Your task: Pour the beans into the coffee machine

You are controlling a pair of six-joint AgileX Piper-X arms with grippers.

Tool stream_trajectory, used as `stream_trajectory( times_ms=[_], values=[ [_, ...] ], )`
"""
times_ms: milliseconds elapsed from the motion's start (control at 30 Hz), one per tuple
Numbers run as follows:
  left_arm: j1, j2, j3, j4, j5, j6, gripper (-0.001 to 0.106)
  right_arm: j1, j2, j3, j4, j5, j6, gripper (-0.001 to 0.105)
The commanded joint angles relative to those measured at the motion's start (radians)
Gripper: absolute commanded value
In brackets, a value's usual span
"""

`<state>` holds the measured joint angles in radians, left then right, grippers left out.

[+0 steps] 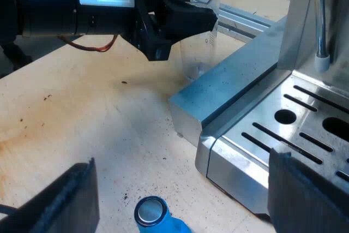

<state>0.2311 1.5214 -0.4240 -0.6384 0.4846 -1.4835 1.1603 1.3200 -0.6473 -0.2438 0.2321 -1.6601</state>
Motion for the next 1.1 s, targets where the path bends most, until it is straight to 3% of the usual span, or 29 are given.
stream_trajectory(
  times_ms=[33,100,133,200,233,300,467,800,1100],
  values=[
    [-0.004,-0.003,-0.004,-0.022,-0.003,0.000,0.028,-0.005,-0.006,-0.004,-0.014,0.004,0.004,0.067],
    [-0.004,-0.003,-0.004,-0.020,-0.003,0.000,0.035,-0.005,-0.006,-0.004,-0.016,0.004,0.004,0.067],
    [-0.004,-0.003,-0.004,-0.020,-0.003,0.000,0.045,-0.005,-0.006,-0.004,-0.015,0.004,0.004,0.067],
    [-0.004,-0.003,-0.004,-0.018,-0.003,0.000,0.047,-0.005,-0.006,-0.004,-0.015,0.004,0.004,0.067],
    [-0.004,-0.003,-0.004,-0.018,-0.003,0.000,0.055,-0.005,-0.006,-0.004,-0.015,0.004,0.004,0.067],
    [-0.004,-0.003,-0.004,-0.018,-0.003,0.000,0.060,-0.005,-0.006,-0.004,-0.015,0.004,0.004,0.067],
    [-0.004,-0.003,-0.004,-0.018,-0.014,0.000,0.060,-0.005,-0.006,-0.004,-0.042,0.004,0.004,0.067],
    [-0.004,-0.003,-0.004,-0.007,-0.100,-0.046,0.061,-0.005,-0.006,-0.004,-0.052,0.004,0.004,0.067],
    [-0.004,-0.017,-0.148,0.396,-0.178,-0.046,0.075,-0.005,-0.006,-0.004,-0.052,0.004,0.004,0.067]
  ],
)
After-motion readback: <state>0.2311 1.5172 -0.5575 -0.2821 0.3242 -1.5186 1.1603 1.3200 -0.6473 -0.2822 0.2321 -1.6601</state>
